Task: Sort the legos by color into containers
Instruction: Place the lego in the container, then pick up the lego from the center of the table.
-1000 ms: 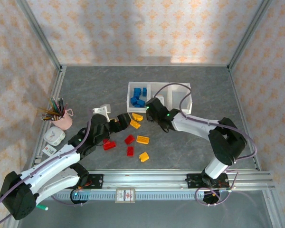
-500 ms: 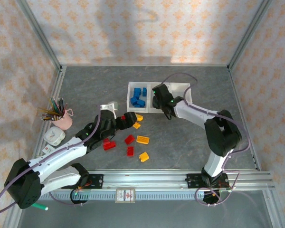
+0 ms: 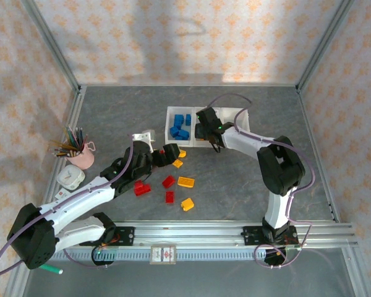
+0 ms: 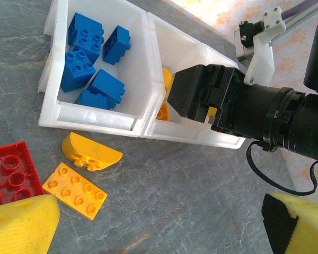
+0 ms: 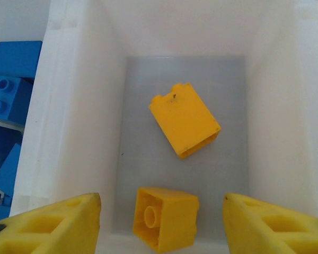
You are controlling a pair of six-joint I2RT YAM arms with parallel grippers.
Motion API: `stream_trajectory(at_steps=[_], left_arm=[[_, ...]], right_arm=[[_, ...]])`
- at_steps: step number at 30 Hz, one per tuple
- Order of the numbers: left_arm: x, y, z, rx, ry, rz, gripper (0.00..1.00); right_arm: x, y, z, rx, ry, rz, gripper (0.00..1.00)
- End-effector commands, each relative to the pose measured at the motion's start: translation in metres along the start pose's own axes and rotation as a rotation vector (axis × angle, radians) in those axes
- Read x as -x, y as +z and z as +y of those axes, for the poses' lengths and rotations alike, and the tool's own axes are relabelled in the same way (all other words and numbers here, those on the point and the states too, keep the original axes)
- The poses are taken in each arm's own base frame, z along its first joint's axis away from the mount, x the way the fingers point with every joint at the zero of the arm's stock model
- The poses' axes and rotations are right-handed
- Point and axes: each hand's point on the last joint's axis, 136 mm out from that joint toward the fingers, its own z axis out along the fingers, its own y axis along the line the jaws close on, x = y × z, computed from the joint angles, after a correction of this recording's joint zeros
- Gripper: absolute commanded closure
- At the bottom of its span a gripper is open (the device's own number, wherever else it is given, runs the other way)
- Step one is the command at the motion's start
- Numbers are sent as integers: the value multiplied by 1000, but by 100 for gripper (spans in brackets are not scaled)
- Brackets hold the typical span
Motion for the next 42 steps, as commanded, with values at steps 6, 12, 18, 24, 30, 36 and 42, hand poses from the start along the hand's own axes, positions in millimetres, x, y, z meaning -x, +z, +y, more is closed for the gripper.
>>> stream_trajectory(at_steps=[6,12,18,24,30,36,42], left_arm=[[18,-14,-12,-26,15,-67,1],[16,-27,4,22,3,-94,1],[14,-41,20,63,-20,-124,1],[10,-49,32,86,-40,-140,1],[6,-50,42,117,-52,-137,1],[7,-53,45,135,-55,-151,1],[9,-54,47,142,-51,-162,1]], right_arm=[[3,-48,7,55,9,-45,36],[-38,-57,30,97,-54,6,35],[-75,-61,61,157,-151,57,32],[-107,-55,85,190,-281,98,28],[-130,-46,106,230,-386,140,27],[-138,-28,106,171,-443,163,28],[-139,-18,114,177,-474,171,32]])
